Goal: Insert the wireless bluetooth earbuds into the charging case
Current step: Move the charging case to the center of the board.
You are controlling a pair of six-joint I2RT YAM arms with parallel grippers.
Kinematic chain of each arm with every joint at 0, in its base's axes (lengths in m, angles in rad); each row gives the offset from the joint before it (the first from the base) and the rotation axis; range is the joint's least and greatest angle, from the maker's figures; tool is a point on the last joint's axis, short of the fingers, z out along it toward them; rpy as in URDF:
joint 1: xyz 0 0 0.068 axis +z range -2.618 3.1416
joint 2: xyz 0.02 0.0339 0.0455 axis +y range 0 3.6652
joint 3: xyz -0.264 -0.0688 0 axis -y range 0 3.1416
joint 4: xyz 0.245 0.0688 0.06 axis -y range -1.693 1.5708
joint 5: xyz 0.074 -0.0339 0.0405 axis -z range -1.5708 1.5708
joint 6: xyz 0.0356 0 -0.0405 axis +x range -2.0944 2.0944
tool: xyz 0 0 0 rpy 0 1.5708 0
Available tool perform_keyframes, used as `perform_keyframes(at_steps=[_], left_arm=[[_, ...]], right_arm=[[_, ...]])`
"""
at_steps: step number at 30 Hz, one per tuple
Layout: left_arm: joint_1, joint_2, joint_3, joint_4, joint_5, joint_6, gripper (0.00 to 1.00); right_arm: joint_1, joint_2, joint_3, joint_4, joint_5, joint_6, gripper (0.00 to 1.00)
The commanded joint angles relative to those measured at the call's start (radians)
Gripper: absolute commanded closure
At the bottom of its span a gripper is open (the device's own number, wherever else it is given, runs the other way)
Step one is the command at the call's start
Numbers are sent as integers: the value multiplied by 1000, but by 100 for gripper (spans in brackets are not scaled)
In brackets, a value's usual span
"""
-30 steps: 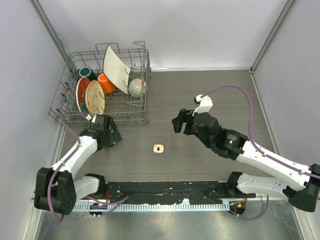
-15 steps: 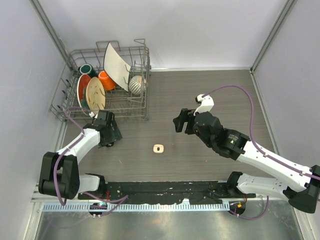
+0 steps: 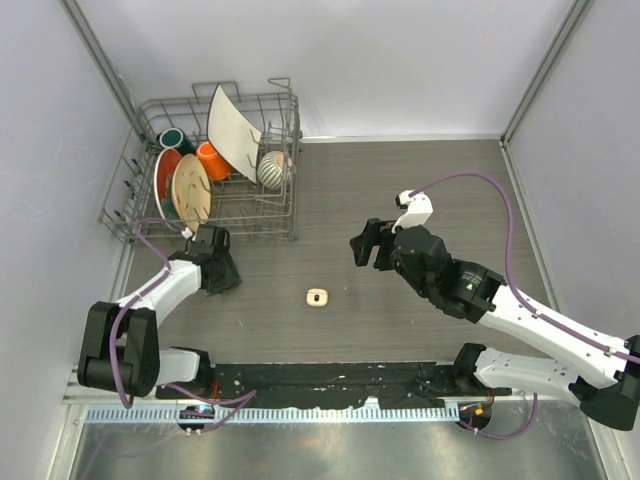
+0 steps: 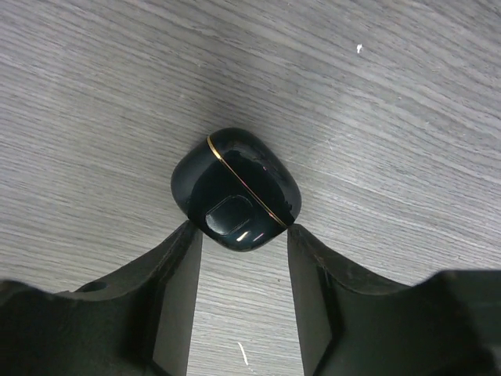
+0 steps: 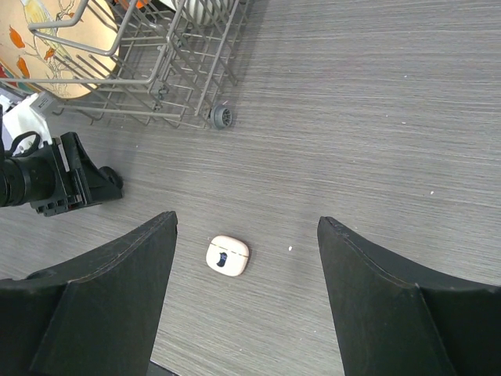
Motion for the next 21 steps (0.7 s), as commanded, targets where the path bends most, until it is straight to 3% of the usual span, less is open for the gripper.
perform_keyframes(at_steps=[1, 2, 4, 11, 16, 21], left_arm=[[3, -28, -36, 38, 31, -11, 50], [3, -30, -39, 38, 29, -12, 50], [3, -42, -45, 38, 17, -23, 39], [3, -195, -109, 96, -47, -104, 25], [3, -342, -179, 143, -164, -222, 23], [4, -343, -199, 174, -231, -271, 21]], right_arm=[[-5, -22, 7, 19, 10, 11, 22], [-5, -25, 6, 18, 8, 11, 22], [-5, -25, 4, 19, 5, 13, 22], [-5, -19, 1, 19, 4, 13, 22], [-7, -12, 4, 19, 7, 7, 22], [-7, -5, 6, 19, 8, 0, 22]])
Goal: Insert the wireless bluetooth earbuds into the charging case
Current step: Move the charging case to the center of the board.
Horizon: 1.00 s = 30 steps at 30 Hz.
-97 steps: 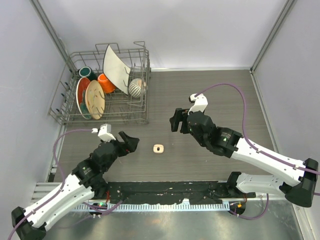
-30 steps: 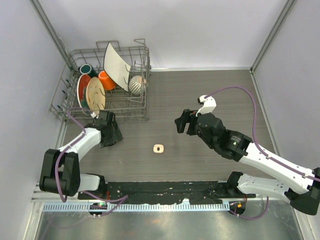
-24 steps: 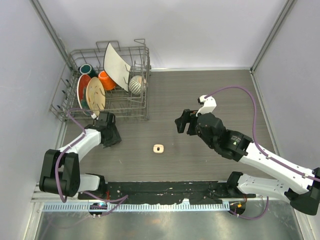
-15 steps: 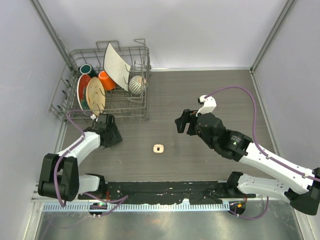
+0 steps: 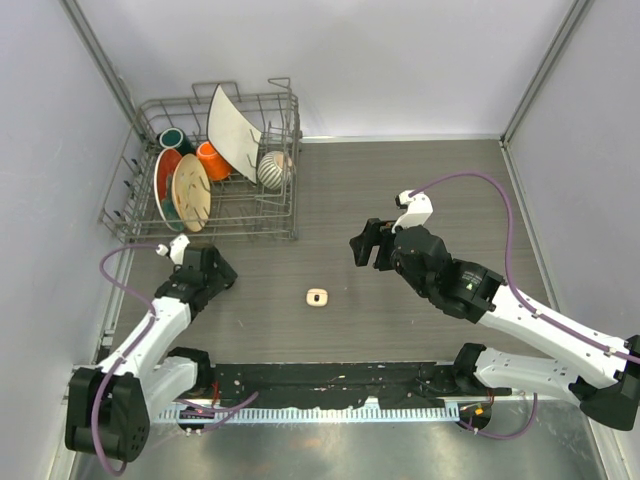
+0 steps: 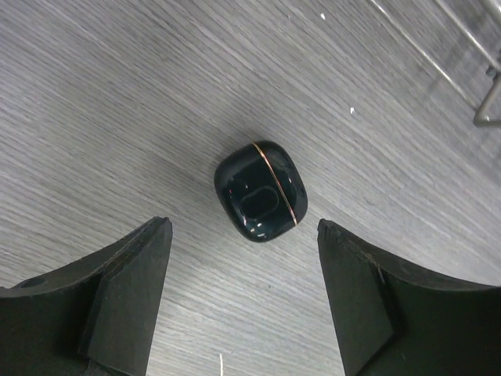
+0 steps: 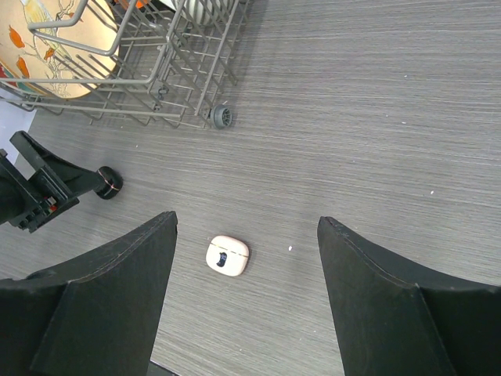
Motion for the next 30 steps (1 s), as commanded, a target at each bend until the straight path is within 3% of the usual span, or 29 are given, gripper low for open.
perform_keyframes(at_steps=[1, 12, 17, 22, 27, 30], left_arm=[[4, 30, -10, 88, -93, -86, 21], [3, 233, 6, 220, -41, -164, 24], [3, 216, -36, 209, -18, -171, 44], [-3, 94, -94, 205, 26, -190, 63], [-34, 5, -165, 195, 80, -233, 74], [-133, -49, -214, 172, 36, -290, 76]], right_arm=[[-7, -6, 6, 19, 7, 2, 22], [-10, -6, 4, 19, 5, 0, 22], [-12, -10, 2, 15, 10, 0, 22], [-12, 2, 4, 13, 2, 7, 22], [-13, 17, 2, 19, -5, 11, 22], [-13, 22, 2, 21, -14, 14, 22]])
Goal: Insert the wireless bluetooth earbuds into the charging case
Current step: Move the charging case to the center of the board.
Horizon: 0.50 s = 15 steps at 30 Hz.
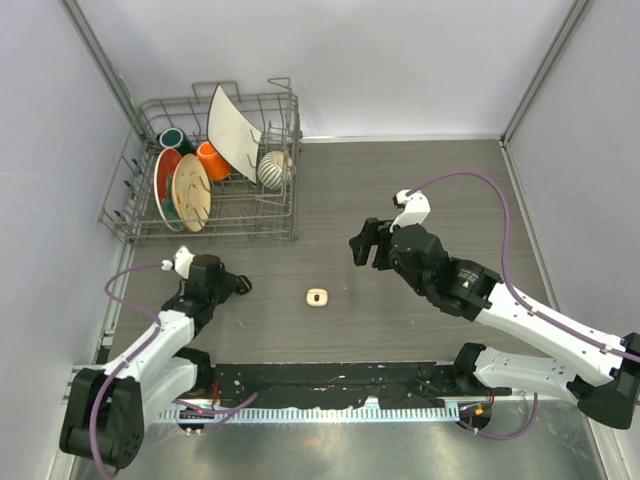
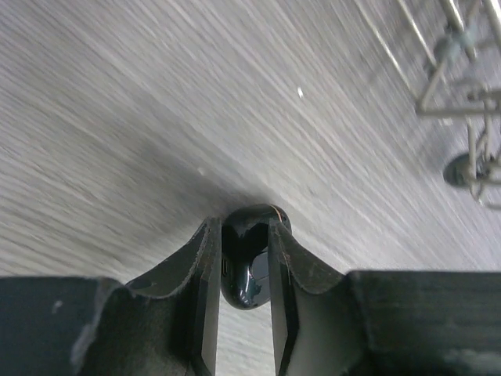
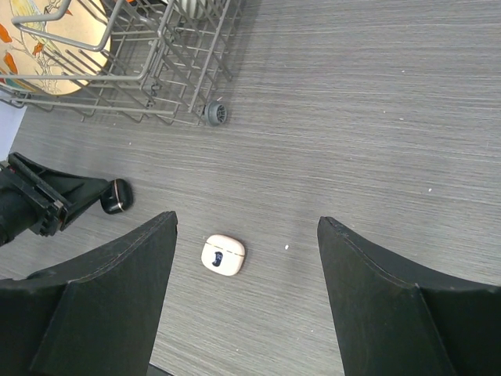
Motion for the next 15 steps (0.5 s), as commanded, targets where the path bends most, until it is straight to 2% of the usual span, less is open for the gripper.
perform_keyframes(at_steps=[1, 4, 5, 8, 12, 14, 15], left_arm=[[-120, -56, -76, -85, -18, -109, 76], [-246, -76, -107, -88, -67, -186, 76], [-318, -73, -108, -87, -83, -229, 76], [-401, -51, -98, -108, -133, -301, 75], [-527, -41, -82, -127, -173, -375, 68], [-544, -52, -76, -165, -210, -387, 65], [-544, -75, -67, -179, -216, -386, 57]], right_arm=[[-3, 7, 3, 20, -7, 17, 22], [-3, 10, -3, 22, -11, 21, 22], [-3, 10, -3, 23, -13, 24, 22], [-3, 13, -8, 23, -21, 29, 22], [-4, 21, -29, 34, -73, 29, 22], [-4, 36, -34, 45, -143, 23, 22], [-3, 44, -45, 54, -172, 18, 22]])
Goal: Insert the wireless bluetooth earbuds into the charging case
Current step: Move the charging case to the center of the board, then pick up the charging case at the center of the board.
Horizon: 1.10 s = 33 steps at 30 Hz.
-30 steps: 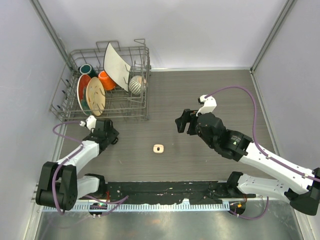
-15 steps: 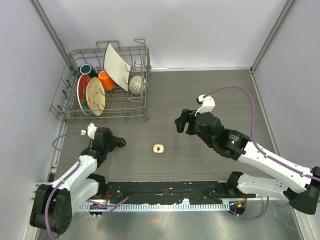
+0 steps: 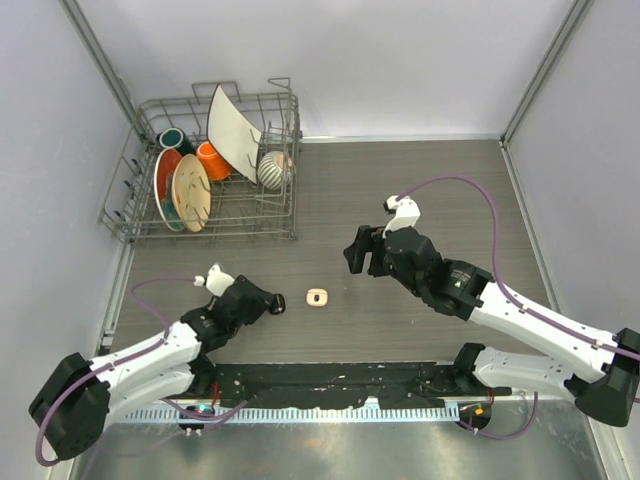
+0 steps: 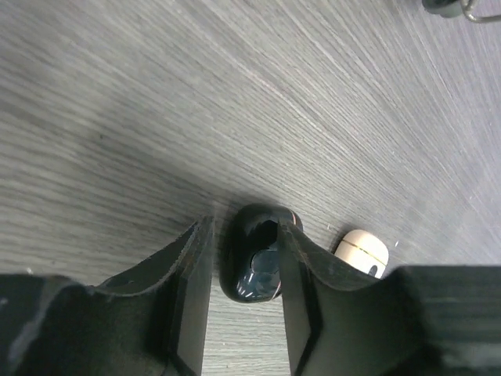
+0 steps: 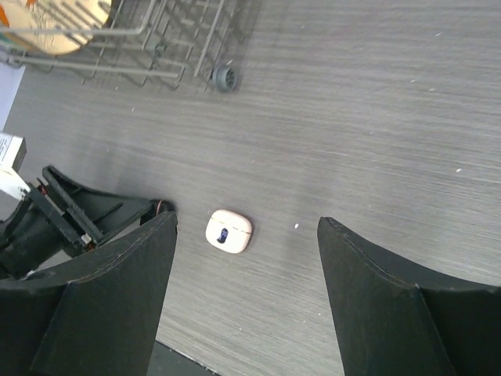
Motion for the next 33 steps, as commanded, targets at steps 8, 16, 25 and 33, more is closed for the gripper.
perform_keyframes(at_steps=[8, 16, 25, 33], left_arm=[[-35, -261, 127, -444, -222, 63, 33], [-21, -267, 276, -577, -294, 241, 15], [245, -232, 284, -401, 2, 482, 5], [444, -314, 228, -418, 223, 534, 4]], right_arm=[[32, 121, -81, 174, -260, 32, 26], [315, 339, 1, 196, 164, 190, 25], [456, 592, 120, 260, 298, 221, 25], [454, 768, 223, 308, 243, 186, 25]])
